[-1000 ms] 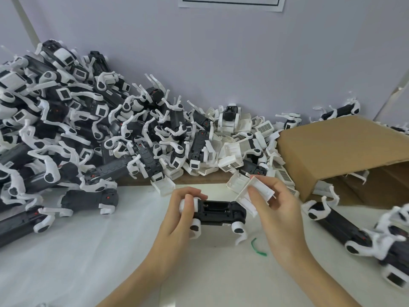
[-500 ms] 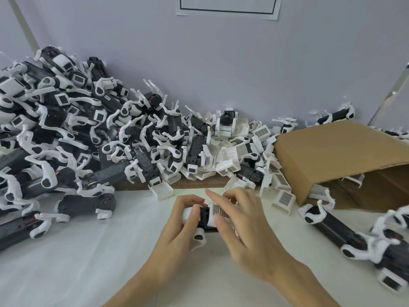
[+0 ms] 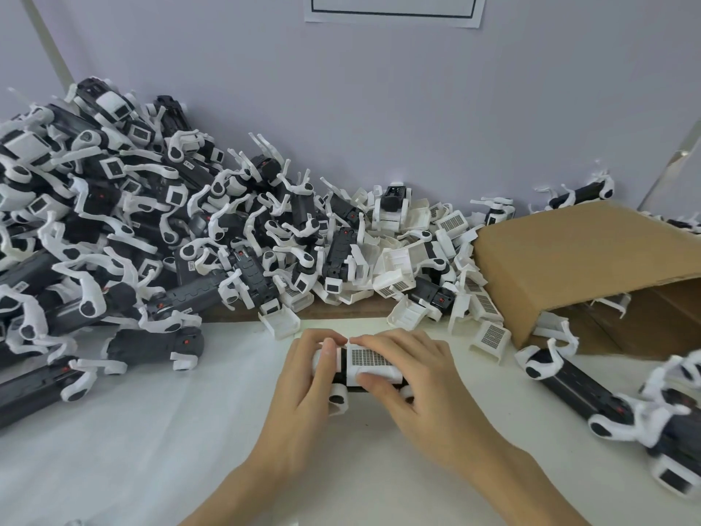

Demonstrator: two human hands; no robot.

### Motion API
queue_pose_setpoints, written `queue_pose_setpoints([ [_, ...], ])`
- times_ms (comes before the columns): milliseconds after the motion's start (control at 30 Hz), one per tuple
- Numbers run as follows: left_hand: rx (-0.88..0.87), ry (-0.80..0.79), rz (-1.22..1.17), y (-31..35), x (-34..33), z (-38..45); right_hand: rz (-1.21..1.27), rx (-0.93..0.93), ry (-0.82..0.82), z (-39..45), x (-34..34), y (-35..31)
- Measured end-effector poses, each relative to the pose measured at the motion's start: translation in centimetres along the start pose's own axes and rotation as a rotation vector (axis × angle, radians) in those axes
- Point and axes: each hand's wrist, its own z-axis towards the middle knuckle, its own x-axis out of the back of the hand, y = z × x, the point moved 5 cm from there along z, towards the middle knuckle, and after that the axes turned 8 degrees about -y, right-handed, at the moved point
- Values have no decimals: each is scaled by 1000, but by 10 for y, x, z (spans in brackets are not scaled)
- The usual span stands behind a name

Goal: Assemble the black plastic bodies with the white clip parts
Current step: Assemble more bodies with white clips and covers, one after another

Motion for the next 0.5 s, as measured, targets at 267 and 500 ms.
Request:
queue_pose_setpoints([
  [267, 34, -44, -18, 12, 6, 6, 498, -88, -106, -8, 9, 13],
  [500, -210, -229, 206, 26, 12, 7, 136, -19, -92, -9, 14, 21],
])
